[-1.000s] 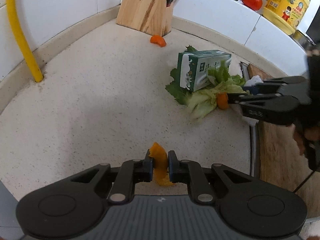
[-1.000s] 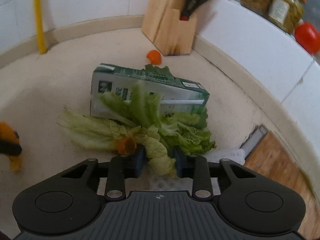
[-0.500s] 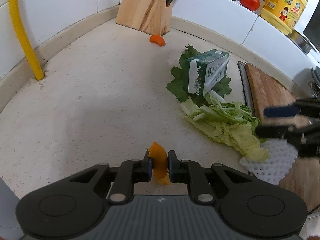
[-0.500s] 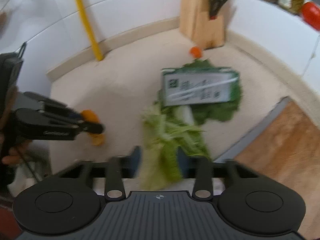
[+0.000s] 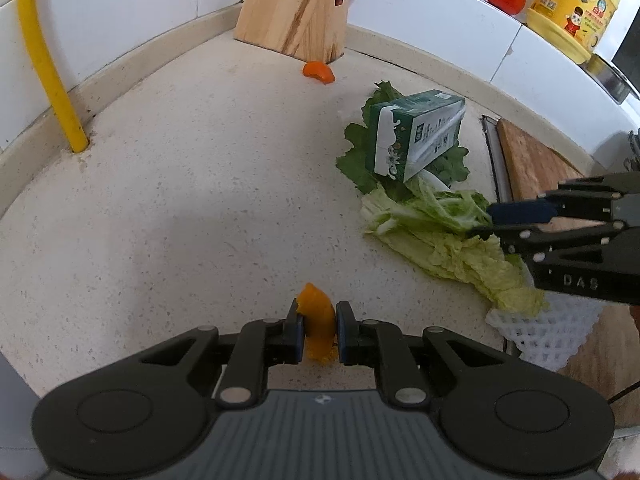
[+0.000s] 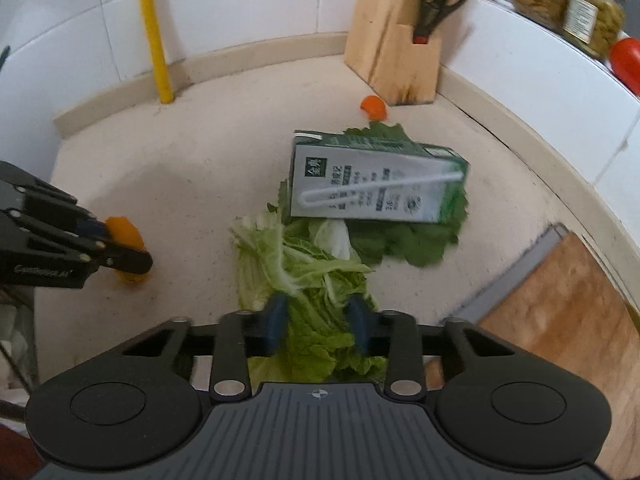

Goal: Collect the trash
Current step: 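Lower right tool onto lettuce stalk and close while left tool holds carrot, then carry carrot in left tool while right tool carries lettuce to the bin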

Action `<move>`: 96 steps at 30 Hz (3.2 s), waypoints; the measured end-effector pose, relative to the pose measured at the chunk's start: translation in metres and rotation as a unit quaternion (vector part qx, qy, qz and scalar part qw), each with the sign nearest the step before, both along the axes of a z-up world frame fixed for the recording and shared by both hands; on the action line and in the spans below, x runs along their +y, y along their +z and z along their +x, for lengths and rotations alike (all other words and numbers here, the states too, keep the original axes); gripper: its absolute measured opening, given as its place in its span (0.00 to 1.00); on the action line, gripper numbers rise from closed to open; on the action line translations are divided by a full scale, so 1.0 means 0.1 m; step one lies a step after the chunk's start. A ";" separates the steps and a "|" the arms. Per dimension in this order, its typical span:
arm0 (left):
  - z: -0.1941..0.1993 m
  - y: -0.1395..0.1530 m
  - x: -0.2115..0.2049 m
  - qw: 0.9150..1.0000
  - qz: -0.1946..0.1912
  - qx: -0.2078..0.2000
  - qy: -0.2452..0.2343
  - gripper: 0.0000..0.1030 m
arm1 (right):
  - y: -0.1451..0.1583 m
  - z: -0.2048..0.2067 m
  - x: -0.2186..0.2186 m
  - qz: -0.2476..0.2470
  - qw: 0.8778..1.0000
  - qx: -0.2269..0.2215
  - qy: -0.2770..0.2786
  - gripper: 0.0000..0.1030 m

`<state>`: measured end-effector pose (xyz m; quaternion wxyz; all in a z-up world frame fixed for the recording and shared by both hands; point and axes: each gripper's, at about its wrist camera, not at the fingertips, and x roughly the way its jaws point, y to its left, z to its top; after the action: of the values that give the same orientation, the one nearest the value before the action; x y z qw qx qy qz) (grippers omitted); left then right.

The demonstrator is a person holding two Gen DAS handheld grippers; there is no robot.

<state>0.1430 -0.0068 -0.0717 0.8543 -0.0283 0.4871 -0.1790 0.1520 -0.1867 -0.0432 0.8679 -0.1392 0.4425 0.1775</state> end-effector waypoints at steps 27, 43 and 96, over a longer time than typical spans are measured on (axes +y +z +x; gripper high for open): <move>0.02 0.07 0.01 1.000 -0.023 -0.016 0.001 0.10 | 0.05 0.29 0.05 0.004 1.000 0.014 -0.006 0.15; -0.07 0.65 -0.01 0.994 -0.043 -0.096 -0.001 0.10 | 0.71 -0.02 -0.21 0.146 0.988 -0.033 -0.048 0.13; -0.77 0.81 1.12 0.985 -0.012 -0.131 0.112 0.10 | 0.75 -0.57 1.41 0.131 0.989 -0.029 0.067 0.13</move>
<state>0.0662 0.1048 0.0088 0.9249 -0.0690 0.3628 -0.0899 0.0950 -0.0454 0.0317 0.8771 -0.0586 0.3800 0.2880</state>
